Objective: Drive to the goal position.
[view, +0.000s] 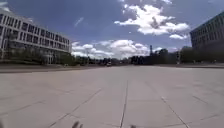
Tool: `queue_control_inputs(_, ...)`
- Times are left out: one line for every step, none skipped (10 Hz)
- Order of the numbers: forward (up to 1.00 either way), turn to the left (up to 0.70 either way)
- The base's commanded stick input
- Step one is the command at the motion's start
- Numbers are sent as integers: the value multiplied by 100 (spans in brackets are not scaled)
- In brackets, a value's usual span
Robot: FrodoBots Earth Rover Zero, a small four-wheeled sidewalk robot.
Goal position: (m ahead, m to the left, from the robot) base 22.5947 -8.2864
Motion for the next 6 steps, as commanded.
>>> queue_control_inputs(70,0)
queue_control_inputs(70,0)
queue_control_inputs(70,0)
queue_control_inputs(70,0)
queue_control_inputs(70,0)
queue_control_inputs(70,0)
